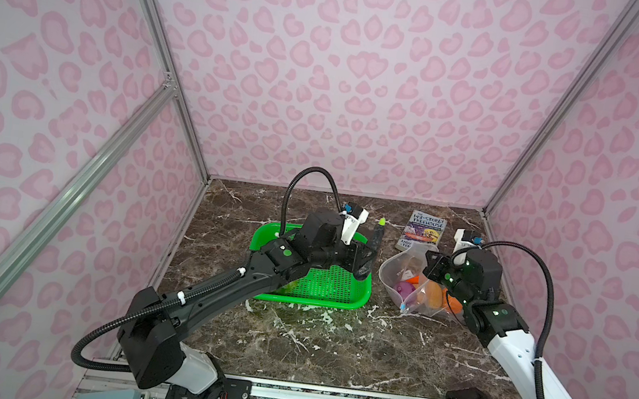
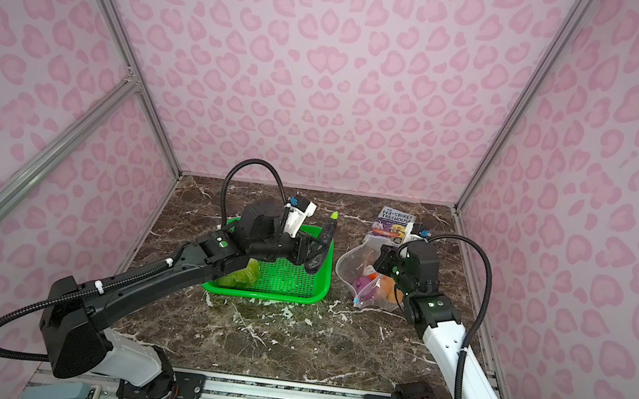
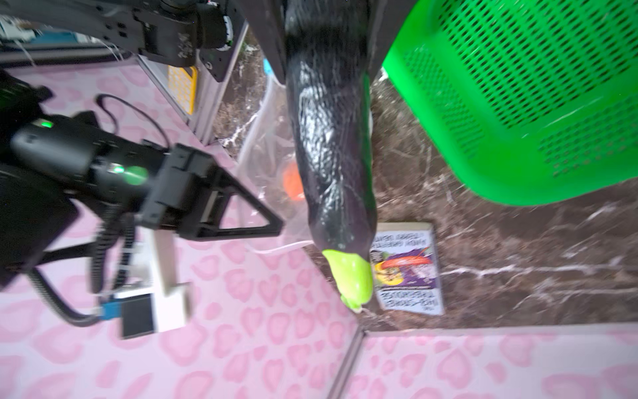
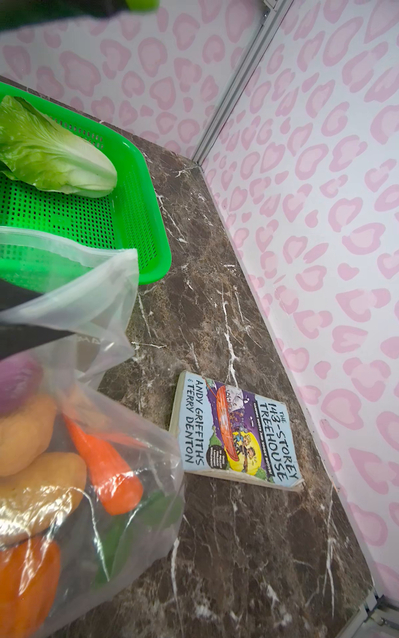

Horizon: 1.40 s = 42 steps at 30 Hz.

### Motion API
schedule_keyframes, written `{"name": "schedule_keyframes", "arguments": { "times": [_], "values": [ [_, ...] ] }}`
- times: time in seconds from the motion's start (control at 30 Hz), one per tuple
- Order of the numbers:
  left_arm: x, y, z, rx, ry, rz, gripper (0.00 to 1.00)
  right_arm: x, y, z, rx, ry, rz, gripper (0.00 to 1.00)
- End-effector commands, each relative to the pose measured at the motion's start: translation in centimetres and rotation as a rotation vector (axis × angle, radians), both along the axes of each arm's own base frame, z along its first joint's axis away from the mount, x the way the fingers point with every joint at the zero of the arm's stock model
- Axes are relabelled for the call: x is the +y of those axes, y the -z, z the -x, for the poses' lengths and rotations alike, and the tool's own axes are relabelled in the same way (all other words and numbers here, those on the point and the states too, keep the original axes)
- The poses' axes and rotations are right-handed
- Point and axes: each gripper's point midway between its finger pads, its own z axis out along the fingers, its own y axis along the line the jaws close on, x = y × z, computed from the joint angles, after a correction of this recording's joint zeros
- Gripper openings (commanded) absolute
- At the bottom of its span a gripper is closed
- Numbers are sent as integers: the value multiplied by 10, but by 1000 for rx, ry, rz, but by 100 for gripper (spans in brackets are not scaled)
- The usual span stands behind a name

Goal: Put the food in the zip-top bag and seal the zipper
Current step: 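Carry the eggplant with the left gripper to the bag's mouth, then push the eggplant down into the bag with the left gripper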

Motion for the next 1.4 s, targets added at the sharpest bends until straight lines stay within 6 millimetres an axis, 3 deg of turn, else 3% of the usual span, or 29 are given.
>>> {"name": "schedule_keyframes", "arguments": {
  "times": [0.0,0.07,0.27,0.63,0.83,1.17,1.37],
  "values": [
    [-31,-21,21,-66,176,69,3,2,-7,0,-24,-4,-16,0],
    [-45,-20,28,-46,246,74,3,2,-8,1,-28,-4,-17,0],
    [-66,14,33,79,292,22,3,1,-8,4,-32,-3,-16,0],
    [-65,65,41,216,286,-73,3,0,-10,5,-41,-3,-14,0],
    [-63,86,30,264,217,-140,3,1,-12,5,-43,-6,-21,0],
    [-77,75,-5,303,80,-111,3,19,-10,8,-37,-61,-37,0],
    [-83,79,-22,373,17,-68,3,31,-12,13,-45,-103,-43,0]
  ]
}}
